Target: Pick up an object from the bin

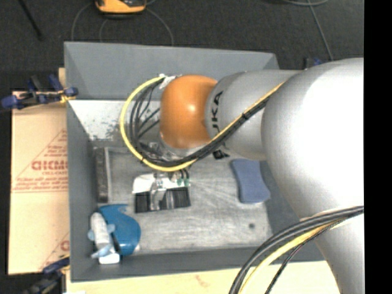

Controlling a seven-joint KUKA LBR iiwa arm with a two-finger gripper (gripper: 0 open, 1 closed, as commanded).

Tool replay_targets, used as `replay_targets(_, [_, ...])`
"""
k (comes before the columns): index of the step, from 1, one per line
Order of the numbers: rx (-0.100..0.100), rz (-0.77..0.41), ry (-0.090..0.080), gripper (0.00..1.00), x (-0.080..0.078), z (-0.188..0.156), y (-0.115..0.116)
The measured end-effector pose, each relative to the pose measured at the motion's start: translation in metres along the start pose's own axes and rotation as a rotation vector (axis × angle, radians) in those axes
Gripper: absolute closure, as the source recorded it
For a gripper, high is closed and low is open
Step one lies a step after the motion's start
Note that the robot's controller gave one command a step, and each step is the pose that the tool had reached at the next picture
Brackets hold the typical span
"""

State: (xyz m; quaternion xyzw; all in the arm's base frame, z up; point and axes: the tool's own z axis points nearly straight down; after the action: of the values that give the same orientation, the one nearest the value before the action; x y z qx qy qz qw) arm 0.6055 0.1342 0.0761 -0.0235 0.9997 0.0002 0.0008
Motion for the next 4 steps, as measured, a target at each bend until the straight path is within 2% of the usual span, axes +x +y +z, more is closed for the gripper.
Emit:
replay_targets(1, [0.0,-0.047,-0.006,1.0,-0.024,0.001,0.018])
replay_targets(2, [0.0,-0.047,-0.006,1.0,-0.024,0.001,0.018])
replay_targets(3, [0.001,-0.055,0.001,1.0,-0.037,-0.022,0.021])
replay_targets(4, [0.0,-0.06,-0.007,1.0,-0.036,-0.037,0.025])
